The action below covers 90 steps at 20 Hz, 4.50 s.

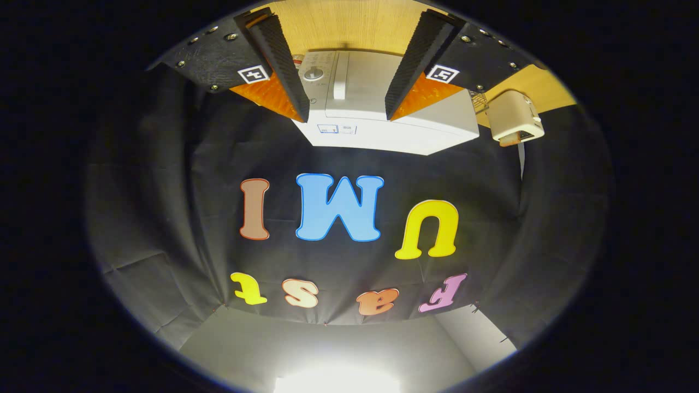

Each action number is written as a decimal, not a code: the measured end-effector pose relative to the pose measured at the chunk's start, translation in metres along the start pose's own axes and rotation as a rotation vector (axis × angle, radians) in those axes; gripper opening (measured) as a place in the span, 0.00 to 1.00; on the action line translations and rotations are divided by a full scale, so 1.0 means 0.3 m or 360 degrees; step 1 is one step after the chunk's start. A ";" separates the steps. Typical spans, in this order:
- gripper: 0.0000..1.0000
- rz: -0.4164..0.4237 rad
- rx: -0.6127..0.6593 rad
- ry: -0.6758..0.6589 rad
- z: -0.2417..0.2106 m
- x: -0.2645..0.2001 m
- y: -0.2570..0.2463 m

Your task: Open the microwave, put the food inside, and close the microwave door.

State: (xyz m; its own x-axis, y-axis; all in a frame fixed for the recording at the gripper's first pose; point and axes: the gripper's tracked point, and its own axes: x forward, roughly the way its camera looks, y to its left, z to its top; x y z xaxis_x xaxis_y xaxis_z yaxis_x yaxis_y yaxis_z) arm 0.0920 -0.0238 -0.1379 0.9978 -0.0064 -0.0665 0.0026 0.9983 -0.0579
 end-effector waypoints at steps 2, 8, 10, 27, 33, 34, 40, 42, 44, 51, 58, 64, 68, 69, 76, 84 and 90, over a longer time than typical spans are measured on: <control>0.89 -0.0007 -0.0024 0.0018 -0.066 0.053 -0.002; 0.89 -0.0001 -0.0004 0.0155 -0.277 0.218 -0.013; 0.89 0.0008 0.0022 0.0195 -0.337 0.269 -0.014; 0.32 0.0010 0.0018 0.0280 -0.539 0.414 -0.018; 0.14 0.0012 0.0017 0.0282 -0.540 0.413 -0.014; 0.14 0.0010 0.0038 0.0281 -0.538 0.410 -0.013; 0.10 0.0056 0.0109 0.0277 -0.539 0.377 -0.015; 0.05 0.0055 0.0080 0.0268 -0.537 0.386 -0.013; 0.05 0.0051 0.0032 0.0243 -0.534 0.331 -0.003; 0.05 0.0219 -0.0001 0.0343 -0.526 0.080 0.086; 0.05 0.0497 0.0055 0.0342 -0.498 -0.213 0.315; 0.06 0.0571 0.0096 0.0222 -0.464 -0.406 0.579; 0.06 0.0488 0.0079 0.0164 -0.451 -0.471 0.749; 0.06 0.0468 0.0088 0.0156 -0.448 -0.482 0.795; 0.09 0.0191 -0.0011 0.0075 -0.443 -0.506 0.941; 0.71 0.0614 -0.0044 -0.0069 -0.338 -0.712 1.013; 0.91 0.0703 -0.0152 -0.0077 -0.355 -0.768 0.774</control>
State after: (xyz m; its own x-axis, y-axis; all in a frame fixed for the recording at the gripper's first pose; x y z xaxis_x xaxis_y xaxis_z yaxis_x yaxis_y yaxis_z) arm -0.1445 0.2033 -0.2421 0.9037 0.4241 -0.0591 -0.4282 0.8948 -0.1263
